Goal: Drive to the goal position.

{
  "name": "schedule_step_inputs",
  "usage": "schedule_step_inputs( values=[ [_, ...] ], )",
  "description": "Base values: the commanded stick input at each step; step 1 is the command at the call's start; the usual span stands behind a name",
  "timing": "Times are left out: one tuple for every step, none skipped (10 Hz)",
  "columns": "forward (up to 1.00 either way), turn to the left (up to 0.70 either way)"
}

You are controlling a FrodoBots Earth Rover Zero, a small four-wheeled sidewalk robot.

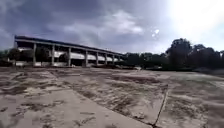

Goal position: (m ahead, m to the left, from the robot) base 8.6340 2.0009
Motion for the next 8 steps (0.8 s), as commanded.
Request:
schedule_step_inputs(
  values=[
    [0.70,0.00],
    [0.70,0.00],
    [0.70,0.00],
    [0.70,0.00],
    [0.70,0.00],
    [0.70,0.00],
    [0.70,0.00],
    [0.70,0.00]
  ],
)
